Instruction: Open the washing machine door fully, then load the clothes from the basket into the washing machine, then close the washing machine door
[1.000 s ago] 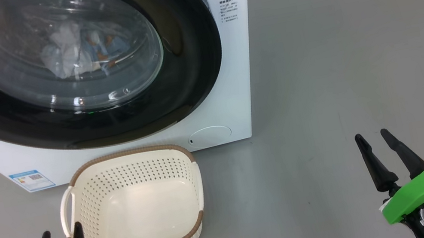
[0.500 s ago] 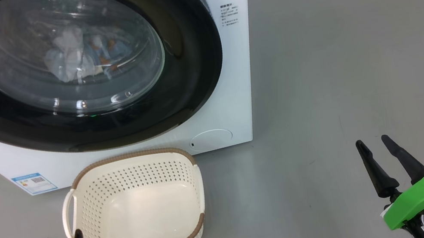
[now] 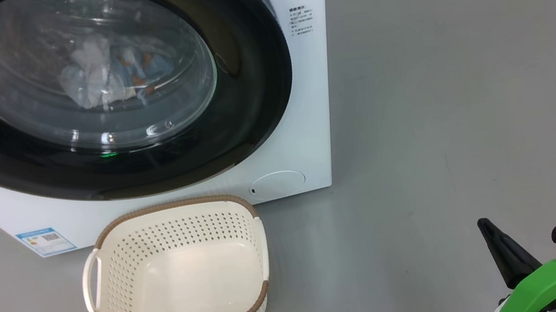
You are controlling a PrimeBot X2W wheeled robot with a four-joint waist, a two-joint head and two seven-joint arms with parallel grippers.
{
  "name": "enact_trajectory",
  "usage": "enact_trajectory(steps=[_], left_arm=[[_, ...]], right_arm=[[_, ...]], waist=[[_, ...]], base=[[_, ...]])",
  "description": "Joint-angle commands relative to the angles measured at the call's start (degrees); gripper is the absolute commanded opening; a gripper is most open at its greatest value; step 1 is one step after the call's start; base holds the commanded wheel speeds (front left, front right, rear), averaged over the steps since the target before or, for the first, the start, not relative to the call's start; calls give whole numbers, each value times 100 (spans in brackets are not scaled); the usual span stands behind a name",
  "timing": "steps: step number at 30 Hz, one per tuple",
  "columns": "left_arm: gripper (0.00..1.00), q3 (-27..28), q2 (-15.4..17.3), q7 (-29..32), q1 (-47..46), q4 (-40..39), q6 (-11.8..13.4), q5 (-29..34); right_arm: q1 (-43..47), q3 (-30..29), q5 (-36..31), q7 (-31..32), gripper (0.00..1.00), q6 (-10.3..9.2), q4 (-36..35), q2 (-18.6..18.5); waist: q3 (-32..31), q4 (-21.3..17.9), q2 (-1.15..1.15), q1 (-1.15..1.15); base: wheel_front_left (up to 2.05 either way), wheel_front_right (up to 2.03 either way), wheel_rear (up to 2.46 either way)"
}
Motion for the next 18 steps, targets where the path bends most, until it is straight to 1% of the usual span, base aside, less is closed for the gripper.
enact_trajectory(steps=[1, 3, 5, 18], left_arm=[[0, 85, 86, 29, -86, -143, -1, -158], [0, 102, 77, 62, -94, -148, -1, -266], [0, 121, 67, 94, -107, -153, -1, -373], [0, 234, 10, 292, -159, -204, -2, -1016]], right_arm=[[-100, -65, 155, 26, 0, 0, -168, -31], [-95, -87, 253, 59, 0, -1, -186, -18], [-94, -109, 351, 92, 0, -1, -204, -6], [-67, -247, 940, 293, 0, -1, -328, 71]], waist=[[-9, 0, 0, 9], [-11, 0, 0, 1], [-13, 0, 0, -2], [-60, 1, 0, -2]], base=[[0, 0, 0], [0, 0, 0], [0, 0, 0], [0, 0, 0]])
